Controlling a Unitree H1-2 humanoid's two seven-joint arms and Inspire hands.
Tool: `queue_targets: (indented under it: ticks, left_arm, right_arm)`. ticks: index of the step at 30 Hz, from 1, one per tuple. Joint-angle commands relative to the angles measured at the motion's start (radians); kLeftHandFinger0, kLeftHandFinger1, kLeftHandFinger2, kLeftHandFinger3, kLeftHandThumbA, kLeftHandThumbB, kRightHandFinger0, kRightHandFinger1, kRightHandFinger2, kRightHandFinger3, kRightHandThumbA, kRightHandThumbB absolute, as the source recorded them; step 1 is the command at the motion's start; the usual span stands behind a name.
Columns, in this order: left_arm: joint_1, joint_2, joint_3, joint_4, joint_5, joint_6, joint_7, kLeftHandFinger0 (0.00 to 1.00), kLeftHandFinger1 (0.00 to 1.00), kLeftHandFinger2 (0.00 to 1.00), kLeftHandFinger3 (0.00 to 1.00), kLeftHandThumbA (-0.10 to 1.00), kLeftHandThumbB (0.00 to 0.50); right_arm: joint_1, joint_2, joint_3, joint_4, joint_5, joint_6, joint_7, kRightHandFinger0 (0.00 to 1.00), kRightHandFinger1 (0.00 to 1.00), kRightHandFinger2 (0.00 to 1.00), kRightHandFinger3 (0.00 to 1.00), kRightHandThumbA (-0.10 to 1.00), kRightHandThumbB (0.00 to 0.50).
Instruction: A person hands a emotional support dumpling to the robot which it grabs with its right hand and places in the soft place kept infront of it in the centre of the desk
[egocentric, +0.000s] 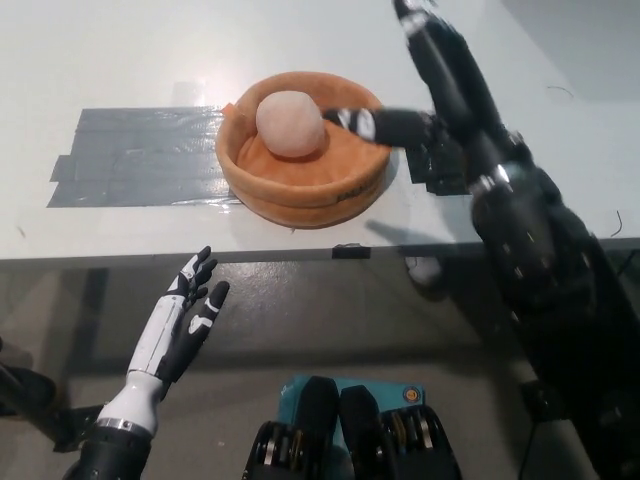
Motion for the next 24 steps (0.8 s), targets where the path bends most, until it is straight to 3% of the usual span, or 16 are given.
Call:
queue_targets:
  ticks: [1,12,17,22,24]
  left_arm:
    - [-0.05,0.015,0.007,-0.008,-0.001,-0.026,0.0,1.0,1.0,1.0,1.0,0.92,0.056]
    - [0.034,0.003,0.002,-0.015,-0.007,-0.058,0.006,1.0,1.0,1.0,1.0,0.92,0.035]
    - [0.064,-0.001,0.003,-0.018,-0.005,-0.059,0.009,1.0,1.0,1.0,1.0,0.92,0.034]
    - [0.082,-0.006,0.001,-0.017,0.002,-0.074,0.017,1.0,1.0,1.0,1.0,0.91,0.027]
    - [0.09,-0.01,-0.002,-0.02,0.006,-0.074,0.017,1.0,1.0,1.0,1.0,0.89,0.014]
  right_arm:
    - [0.239,-0.036,-0.116,-0.402,0.117,0.002,0.006,1.0,1.0,1.0,1.0,1.0,0.215]
    - [0.494,-0.019,-0.149,-0.146,0.161,-0.12,-0.011,1.0,1.0,1.0,1.0,0.98,0.206]
    - [0.513,-0.01,-0.152,-0.01,0.193,-0.187,-0.005,1.0,1.0,1.0,1.0,0.95,0.185]
    - [0.528,-0.008,-0.145,0.048,0.233,-0.186,0.029,1.0,1.0,1.0,1.0,0.96,0.175]
    - [0.54,-0.008,-0.143,0.07,0.261,-0.194,0.046,1.0,1.0,1.0,1.0,0.97,0.196]
